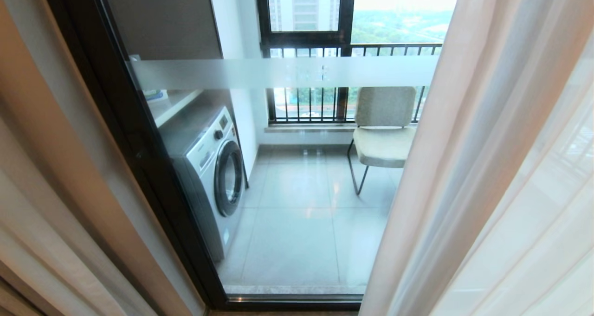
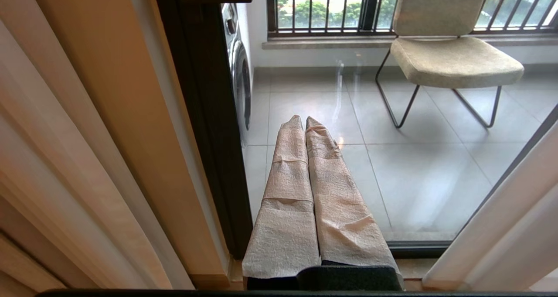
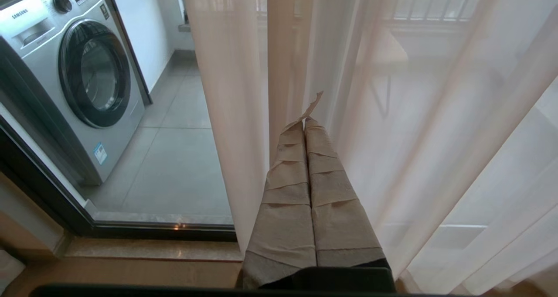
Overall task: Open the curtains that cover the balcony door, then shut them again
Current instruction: Close the inner curtains on both sides
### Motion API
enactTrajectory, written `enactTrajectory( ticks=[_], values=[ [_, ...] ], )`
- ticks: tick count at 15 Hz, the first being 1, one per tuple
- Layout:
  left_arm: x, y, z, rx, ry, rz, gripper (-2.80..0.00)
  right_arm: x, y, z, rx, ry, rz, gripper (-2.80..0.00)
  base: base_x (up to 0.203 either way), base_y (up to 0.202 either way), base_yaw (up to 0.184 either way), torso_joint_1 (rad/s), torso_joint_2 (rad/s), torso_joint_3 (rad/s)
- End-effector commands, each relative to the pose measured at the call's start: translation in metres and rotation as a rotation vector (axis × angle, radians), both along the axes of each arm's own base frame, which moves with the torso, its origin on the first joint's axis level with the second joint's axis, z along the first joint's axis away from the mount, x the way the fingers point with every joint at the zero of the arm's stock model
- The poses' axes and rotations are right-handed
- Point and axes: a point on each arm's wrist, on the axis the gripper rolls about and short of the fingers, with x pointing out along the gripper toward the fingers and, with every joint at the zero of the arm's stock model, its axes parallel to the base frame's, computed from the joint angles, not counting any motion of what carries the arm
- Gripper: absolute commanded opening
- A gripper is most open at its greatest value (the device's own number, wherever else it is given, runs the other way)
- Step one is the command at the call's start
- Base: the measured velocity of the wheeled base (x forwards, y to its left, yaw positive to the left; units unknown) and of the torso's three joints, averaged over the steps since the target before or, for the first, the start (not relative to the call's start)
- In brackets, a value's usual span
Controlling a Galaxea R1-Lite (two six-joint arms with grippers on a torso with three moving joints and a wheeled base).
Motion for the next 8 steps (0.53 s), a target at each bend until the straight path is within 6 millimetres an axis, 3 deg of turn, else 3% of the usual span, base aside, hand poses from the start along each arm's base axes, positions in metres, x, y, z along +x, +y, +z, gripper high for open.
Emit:
enactTrajectory(
  ticks=[1,8],
  values=[
    [0.0000,0.0000,-0.0001,0.000,0.000,0.000,-2.80,0.0000,0.0000,0.0003,0.007,-0.002,0.000,-2.80,0.000,0.000,0.000,0.000,0.00,0.000],
    [-0.0001,0.0000,0.0003,0.000,-0.002,0.000,-2.80,0.0001,0.0000,0.0003,0.007,-0.001,0.001,-2.80,0.000,0.000,0.000,0.000,0.00,0.000]
  ],
)
